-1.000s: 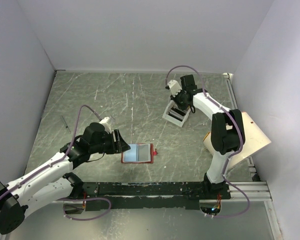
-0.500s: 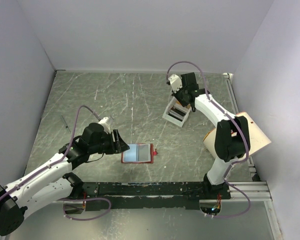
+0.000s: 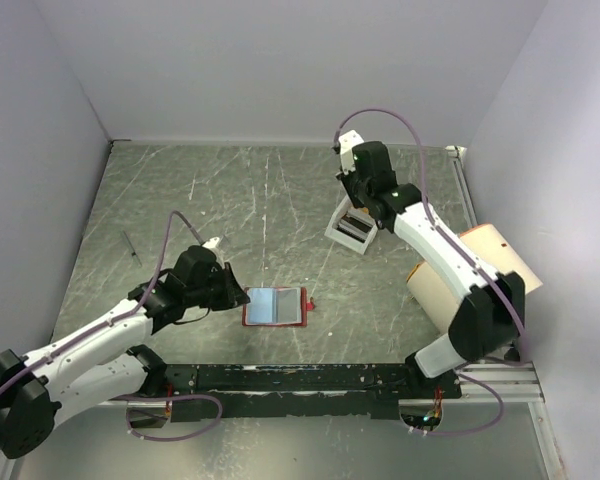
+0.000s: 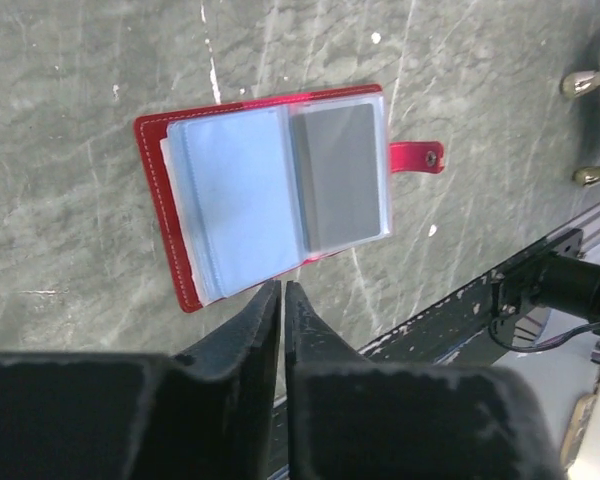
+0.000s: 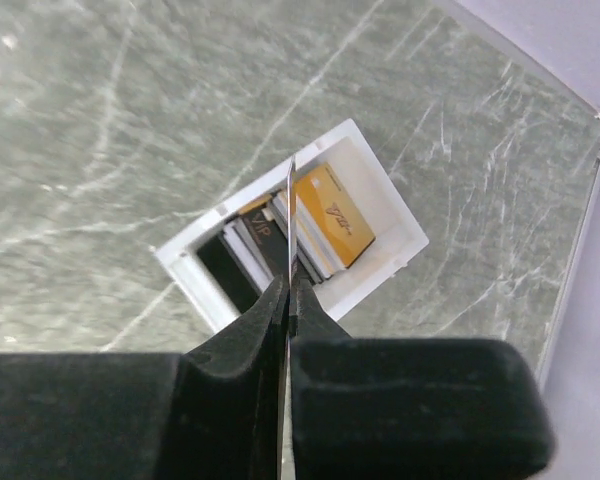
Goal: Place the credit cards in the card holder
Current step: Pick up the credit card from the storage box, then insert the credit card into the card holder.
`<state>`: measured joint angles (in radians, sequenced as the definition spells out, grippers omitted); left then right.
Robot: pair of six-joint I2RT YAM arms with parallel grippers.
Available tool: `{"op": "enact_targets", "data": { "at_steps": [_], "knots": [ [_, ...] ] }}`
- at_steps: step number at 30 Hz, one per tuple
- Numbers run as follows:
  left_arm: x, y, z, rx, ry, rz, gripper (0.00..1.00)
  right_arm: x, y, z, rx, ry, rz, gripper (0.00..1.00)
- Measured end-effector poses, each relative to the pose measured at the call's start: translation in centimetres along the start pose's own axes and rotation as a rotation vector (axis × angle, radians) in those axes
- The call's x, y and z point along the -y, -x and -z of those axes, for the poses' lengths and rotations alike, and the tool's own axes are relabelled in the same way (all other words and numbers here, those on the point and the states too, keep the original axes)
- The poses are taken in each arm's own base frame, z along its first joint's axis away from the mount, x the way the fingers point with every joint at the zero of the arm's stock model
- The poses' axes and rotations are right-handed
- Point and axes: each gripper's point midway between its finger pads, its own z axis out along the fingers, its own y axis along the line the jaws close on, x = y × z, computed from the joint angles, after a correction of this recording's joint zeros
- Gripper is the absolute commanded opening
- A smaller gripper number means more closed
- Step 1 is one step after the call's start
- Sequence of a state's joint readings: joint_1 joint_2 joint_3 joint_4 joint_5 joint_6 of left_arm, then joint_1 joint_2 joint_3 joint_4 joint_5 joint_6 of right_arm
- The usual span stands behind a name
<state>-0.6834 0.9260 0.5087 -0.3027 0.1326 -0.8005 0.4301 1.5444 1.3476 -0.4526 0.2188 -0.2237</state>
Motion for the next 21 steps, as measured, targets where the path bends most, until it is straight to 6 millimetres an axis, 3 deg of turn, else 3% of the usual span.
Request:
{"op": "enact_targets", "data": {
  "at_steps": [4, 8, 17, 21],
  "knots": [
    [-0.7, -0.6, -0.7, -0.022, 0.02, 0.004, 0.07, -1.4, 2.3, 4.0, 0.108, 0.001, -0.103, 0.0],
    [-1.4, -1.3, -1.3, -0.042, 0.037, 0.008, 0.07, -4.0, 3.0, 7.2, 0.192, 0.058, -0.194, 0.0],
    [-2.4, -2.8, -2.8, -0.082, 0.036, 0.017, 0.07, -11.9, 2.3, 11.5, 0.219, 0.324, -0.45, 0.0],
    [-2.9, -3.5, -3.4, -0.107, 0.042, 0.025, 0.07, -16.0, -0.1, 11.8, 0.16, 0.462, -0.559, 0.0]
  ]
}}
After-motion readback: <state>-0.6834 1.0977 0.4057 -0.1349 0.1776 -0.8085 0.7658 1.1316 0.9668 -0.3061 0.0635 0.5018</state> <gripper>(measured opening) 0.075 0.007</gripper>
